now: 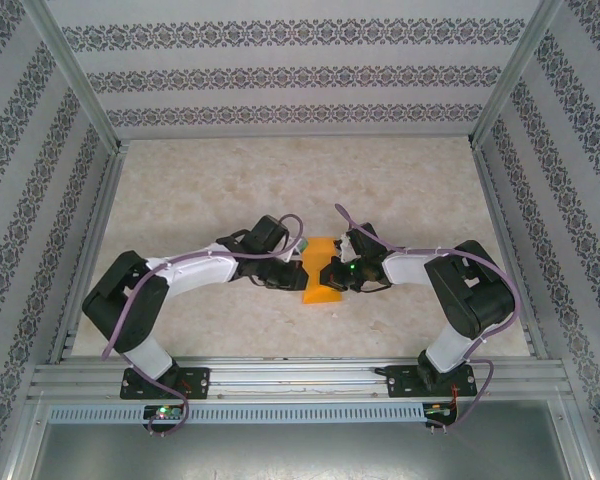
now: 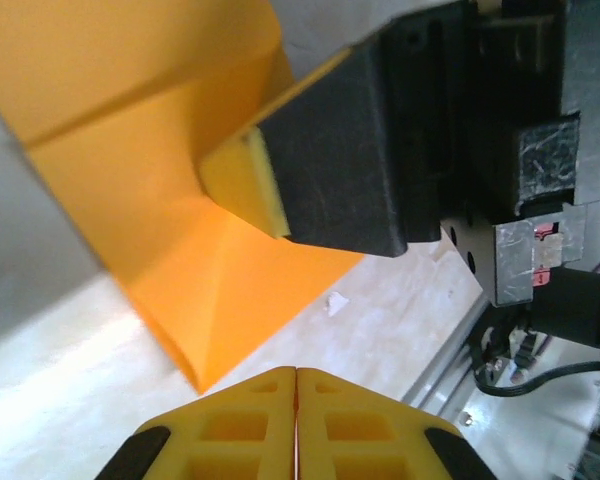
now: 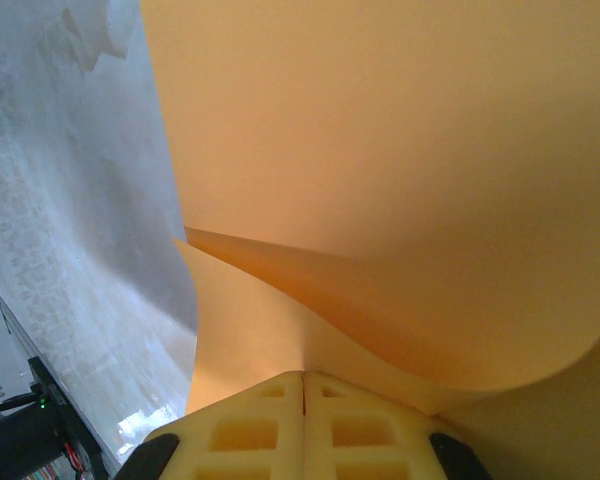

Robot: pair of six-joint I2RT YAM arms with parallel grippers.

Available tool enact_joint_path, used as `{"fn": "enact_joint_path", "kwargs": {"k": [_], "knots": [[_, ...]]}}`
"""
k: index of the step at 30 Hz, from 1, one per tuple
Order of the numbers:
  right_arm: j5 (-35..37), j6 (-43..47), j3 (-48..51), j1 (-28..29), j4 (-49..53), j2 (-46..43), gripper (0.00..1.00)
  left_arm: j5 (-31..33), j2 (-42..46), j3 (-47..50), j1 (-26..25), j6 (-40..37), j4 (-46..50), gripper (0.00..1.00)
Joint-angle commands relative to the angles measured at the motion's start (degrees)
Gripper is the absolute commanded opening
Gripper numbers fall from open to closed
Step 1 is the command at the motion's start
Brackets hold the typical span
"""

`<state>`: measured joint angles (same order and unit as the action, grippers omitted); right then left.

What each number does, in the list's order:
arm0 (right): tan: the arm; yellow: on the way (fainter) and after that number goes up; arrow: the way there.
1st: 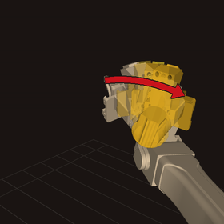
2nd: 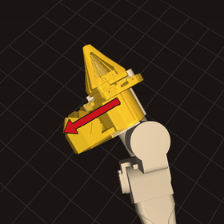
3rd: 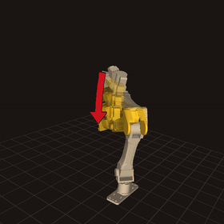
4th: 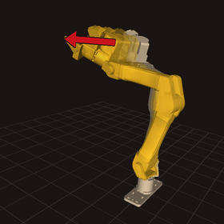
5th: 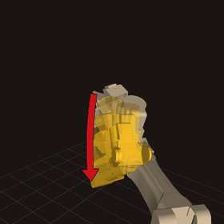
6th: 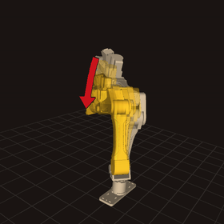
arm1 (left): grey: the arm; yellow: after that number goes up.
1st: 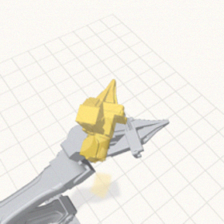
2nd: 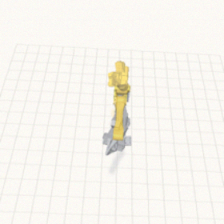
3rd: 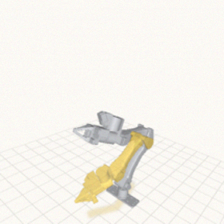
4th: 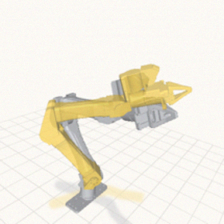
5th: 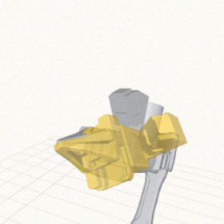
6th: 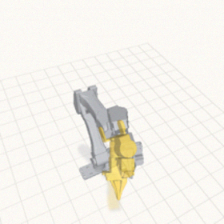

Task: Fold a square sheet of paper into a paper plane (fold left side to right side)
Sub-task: Fold the triangle a second time at the center of the table.

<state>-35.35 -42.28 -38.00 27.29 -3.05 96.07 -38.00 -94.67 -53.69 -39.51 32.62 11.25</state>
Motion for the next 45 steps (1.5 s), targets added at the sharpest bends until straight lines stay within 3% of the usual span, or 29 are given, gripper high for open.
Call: {"fn": "enact_joint_path", "kwargs": {"k": [1, 32, 45], "knots": [[2.7, 1.1, 1.1, 0.7, 3.3, 0.4, 0.0, -3.6, -2.5, 0.3, -1.3, 4.9, -5.3, 0.07], [2.3, 1.3, 1.1, 0.8, 3.9, 0.3, 0.0, -2.6, -12.4, 1.5, -1.3, 5.5, -7.1, 0.02], [1.8, 1.6, 1.3, 1.3, 1.1, -6.9, 0.0, -0.1, -13.5, 2.9, -1.3, 4.5, -5.7, 0.0]]}}
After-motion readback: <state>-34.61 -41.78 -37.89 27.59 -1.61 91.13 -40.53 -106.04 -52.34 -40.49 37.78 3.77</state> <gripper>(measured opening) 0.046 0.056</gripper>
